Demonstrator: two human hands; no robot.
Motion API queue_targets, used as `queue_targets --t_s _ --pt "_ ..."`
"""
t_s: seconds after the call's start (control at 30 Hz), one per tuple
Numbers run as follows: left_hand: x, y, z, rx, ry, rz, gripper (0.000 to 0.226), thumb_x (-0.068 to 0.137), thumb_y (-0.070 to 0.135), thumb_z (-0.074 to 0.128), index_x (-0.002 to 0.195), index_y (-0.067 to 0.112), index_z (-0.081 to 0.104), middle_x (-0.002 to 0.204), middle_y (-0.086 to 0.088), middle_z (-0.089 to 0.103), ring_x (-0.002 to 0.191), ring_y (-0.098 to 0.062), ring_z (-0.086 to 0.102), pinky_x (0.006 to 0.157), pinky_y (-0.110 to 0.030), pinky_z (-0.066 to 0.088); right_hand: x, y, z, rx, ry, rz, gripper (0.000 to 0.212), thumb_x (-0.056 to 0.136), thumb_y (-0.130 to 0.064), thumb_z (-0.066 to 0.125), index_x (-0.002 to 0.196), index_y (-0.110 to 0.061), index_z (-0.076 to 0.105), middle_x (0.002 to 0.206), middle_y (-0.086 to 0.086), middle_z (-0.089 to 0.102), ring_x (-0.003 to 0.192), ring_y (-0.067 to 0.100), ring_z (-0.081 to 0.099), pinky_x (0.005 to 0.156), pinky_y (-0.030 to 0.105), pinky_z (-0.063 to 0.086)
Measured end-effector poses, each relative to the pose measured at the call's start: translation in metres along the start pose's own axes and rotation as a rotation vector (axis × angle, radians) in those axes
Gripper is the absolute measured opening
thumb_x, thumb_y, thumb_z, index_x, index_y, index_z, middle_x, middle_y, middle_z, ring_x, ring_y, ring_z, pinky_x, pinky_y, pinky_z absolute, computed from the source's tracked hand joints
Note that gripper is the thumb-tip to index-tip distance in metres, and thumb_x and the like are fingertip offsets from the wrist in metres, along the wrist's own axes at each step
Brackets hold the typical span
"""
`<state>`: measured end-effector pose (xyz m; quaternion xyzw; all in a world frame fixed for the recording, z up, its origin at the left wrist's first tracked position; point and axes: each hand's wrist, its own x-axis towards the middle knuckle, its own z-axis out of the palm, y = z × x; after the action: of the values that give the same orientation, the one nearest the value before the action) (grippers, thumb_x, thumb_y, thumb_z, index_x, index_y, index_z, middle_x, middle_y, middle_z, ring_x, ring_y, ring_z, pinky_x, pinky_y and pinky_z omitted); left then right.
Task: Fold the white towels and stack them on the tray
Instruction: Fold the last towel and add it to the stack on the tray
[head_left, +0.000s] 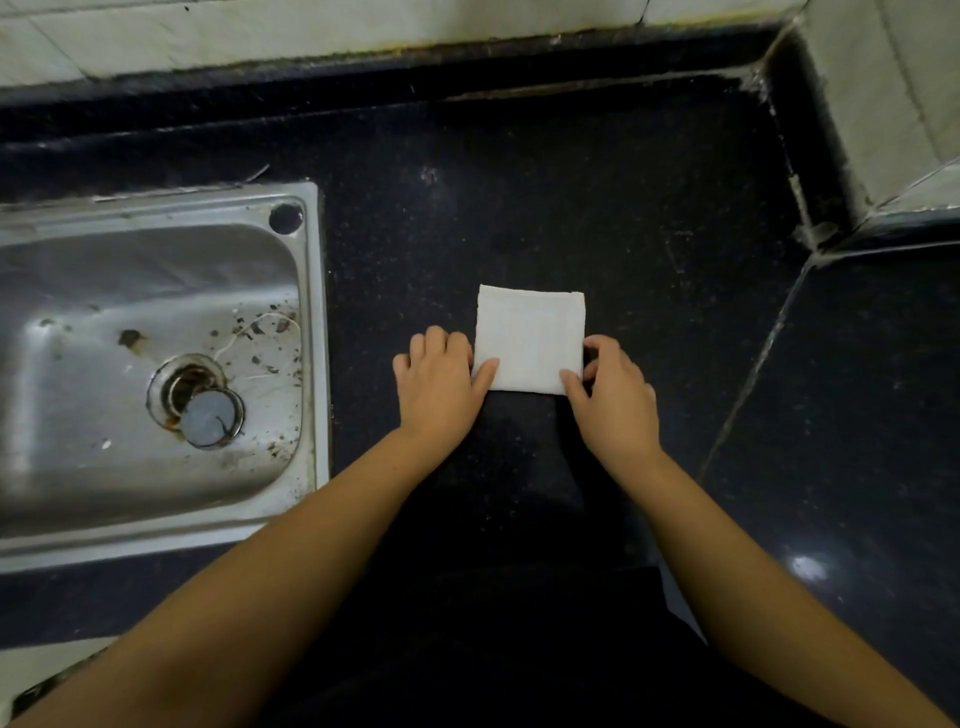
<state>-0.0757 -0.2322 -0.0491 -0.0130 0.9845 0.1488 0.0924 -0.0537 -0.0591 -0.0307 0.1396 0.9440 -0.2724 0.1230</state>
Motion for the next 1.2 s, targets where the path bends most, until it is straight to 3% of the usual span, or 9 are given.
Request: queue_targets --t_s 0.17,0.37,0.5,0.63,0.73,0.83,0.97,1.03,1.2 --pt "0.000 0.000 -0.001 0.068 -0.005 0.037 0.031 0.094 0.044 0.044 0.102 0.015 0.054 0.112 -0.005 0.048 0.104 -0.022 0.042 0.088 -0.034 0.032 0.007 -0.004 -0.003 -0.143 0.006 -0.017 0.041 0.093 -0.026 0.053 0.132 -0.019 0.041 0.120 0.006 0.056 0.113 0.025 0.051 0.093 0.040 0.036" --pt "0.028 0.010 -0.016 -0.138 -0.017 -0.167 0.044 0.093 0.047 0.045 0.122 0.014 0.051 0.125 -0.005 0.049 0.119 -0.023 0.040 0.099 -0.039 0.031 0.041 -0.027 -0.022 -0.001 -0.062 0.172 0.051 0.094 -0.032 0.053 0.133 -0.003 0.039 0.131 0.017 0.049 0.118 0.033 0.050 0.088 0.041 0.045" --pt "0.050 0.029 -0.022 0.041 -0.155 -0.107 0.041 0.094 0.038 0.046 0.123 0.010 0.051 0.128 -0.009 0.045 0.121 -0.027 0.038 0.099 -0.041 0.030 0.058 -0.046 -0.017 -0.125 -0.143 0.206 0.042 0.092 -0.023 0.055 0.126 -0.002 0.043 0.127 0.017 0.054 0.114 0.034 0.054 0.088 0.041 0.045" --pt "0.052 0.027 -0.028 0.012 -0.180 -0.083 0.030 0.094 0.031 0.046 0.114 0.012 0.055 0.117 -0.009 0.052 0.113 -0.026 0.045 0.096 -0.040 0.031 0.063 -0.046 -0.023 -0.109 -0.255 0.215 0.030 0.090 -0.019 0.054 0.116 -0.004 0.054 0.118 0.013 0.059 0.103 0.030 0.059 0.073 0.032 0.043" --pt "0.044 0.026 -0.040 -0.206 -0.187 -0.086 0.017 0.094 0.026 0.049 0.098 0.010 0.052 0.096 -0.006 0.060 0.095 -0.025 0.057 0.084 -0.034 0.038 0.056 -0.043 -0.030 0.000 -0.196 0.165 0.033 0.089 -0.020 0.054 0.118 -0.004 0.053 0.115 0.012 0.057 0.100 0.029 0.057 0.071 0.030 0.039" --pt "0.034 0.028 -0.053 -0.527 -0.142 -0.137 0.012 0.092 0.021 0.055 0.093 0.011 0.047 0.081 0.003 0.052 0.081 -0.016 0.053 0.060 -0.022 0.041 0.046 -0.040 -0.041 0.365 -0.147 0.160 0.033 0.088 -0.017 0.058 0.119 -0.005 0.051 0.107 0.005 0.054 0.092 0.019 0.053 0.067 0.027 0.039" --pt "0.019 0.030 -0.065 -0.926 -0.154 -0.307 0.045 0.090 0.016 0.060 0.131 0.014 0.041 0.111 -0.003 0.057 0.097 -0.016 0.057 0.079 -0.027 0.048 0.034 -0.033 -0.057 0.760 -0.263 0.225 0.030 0.088 -0.011 0.062 0.117 -0.006 0.058 0.106 0.006 0.063 0.086 0.016 0.061 0.071 0.029 0.049" --pt "0.010 0.030 -0.066 -1.018 -0.185 -0.363 0.053 0.090 0.011 0.060 0.138 0.008 0.038 0.118 -0.007 0.058 0.101 -0.018 0.058 0.085 -0.031 0.049 0.028 -0.030 -0.059 0.834 -0.311 0.272 0.024 0.087 -0.010 0.062 0.111 -0.007 0.060 0.101 0.006 0.065 0.085 0.018 0.063 0.070 0.032 0.052" --pt "-0.016 0.022 -0.064 -1.309 -0.301 -0.462 0.013 0.091 0.002 0.055 0.101 0.006 0.061 0.109 -0.011 0.066 0.096 -0.021 0.064 0.080 -0.033 0.054 0.000 -0.030 -0.057 0.953 -0.290 0.227 0.008 0.089 -0.012 0.060 0.095 -0.016 0.062 0.099 0.006 0.067 0.087 0.019 0.065 0.071 0.035 0.053"
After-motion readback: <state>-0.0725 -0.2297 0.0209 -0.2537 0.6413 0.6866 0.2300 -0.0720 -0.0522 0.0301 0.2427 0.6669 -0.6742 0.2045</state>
